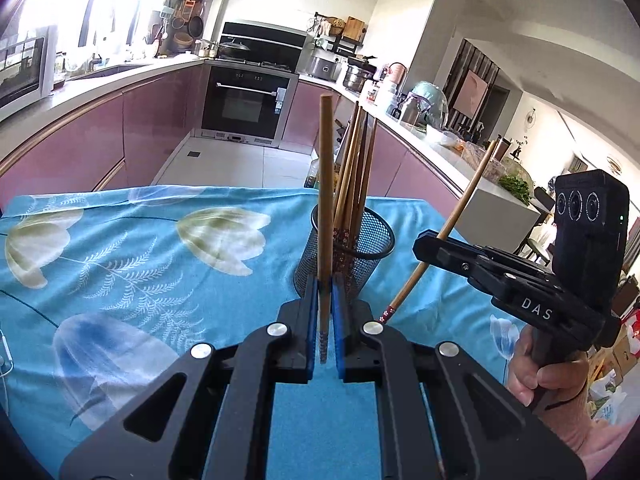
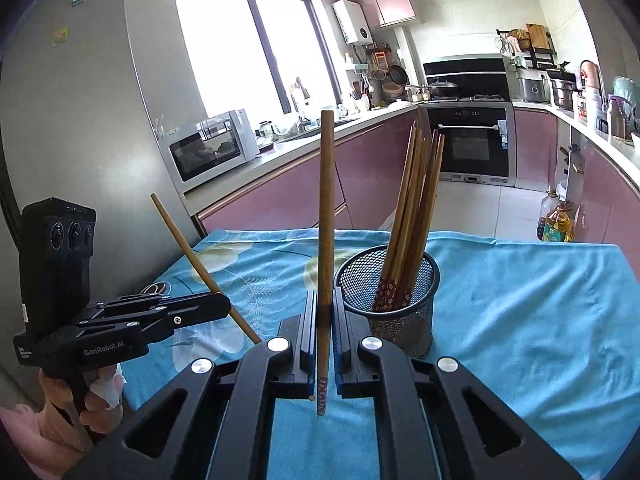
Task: Organize utensils
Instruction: 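Lower both chopsticks into the mesh cup among the others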
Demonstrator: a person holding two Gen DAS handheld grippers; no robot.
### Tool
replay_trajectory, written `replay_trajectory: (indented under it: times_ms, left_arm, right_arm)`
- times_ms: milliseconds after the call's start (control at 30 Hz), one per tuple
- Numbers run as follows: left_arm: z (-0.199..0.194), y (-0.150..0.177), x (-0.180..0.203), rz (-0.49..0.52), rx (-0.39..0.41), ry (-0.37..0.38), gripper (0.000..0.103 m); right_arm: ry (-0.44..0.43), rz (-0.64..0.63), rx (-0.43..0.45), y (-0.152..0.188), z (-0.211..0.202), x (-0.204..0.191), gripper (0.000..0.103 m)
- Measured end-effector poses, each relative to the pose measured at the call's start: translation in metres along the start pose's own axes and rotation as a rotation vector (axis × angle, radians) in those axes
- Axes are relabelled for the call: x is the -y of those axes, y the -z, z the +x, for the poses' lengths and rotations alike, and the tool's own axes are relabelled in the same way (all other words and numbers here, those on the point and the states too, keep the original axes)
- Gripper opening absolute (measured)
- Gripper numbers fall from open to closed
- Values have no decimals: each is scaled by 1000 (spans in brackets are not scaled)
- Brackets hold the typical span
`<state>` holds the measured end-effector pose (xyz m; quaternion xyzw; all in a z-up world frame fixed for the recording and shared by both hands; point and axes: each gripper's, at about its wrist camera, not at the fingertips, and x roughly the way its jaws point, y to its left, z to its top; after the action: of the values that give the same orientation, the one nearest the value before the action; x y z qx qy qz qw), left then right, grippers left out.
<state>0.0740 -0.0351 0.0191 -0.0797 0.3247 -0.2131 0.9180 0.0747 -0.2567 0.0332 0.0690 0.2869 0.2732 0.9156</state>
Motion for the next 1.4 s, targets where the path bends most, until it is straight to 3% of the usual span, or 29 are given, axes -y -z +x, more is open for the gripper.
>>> replay_trajectory:
  times_ms: [600,1400]
  left_arm:
    - [-4,-30,14,55,52,-12,8]
    - [-30,-88,41,116,163,28,7]
  right_arm:
    - [5,-20,51,-25,-14,4,6]
    - [11,-47,146,-67,-31,9,6]
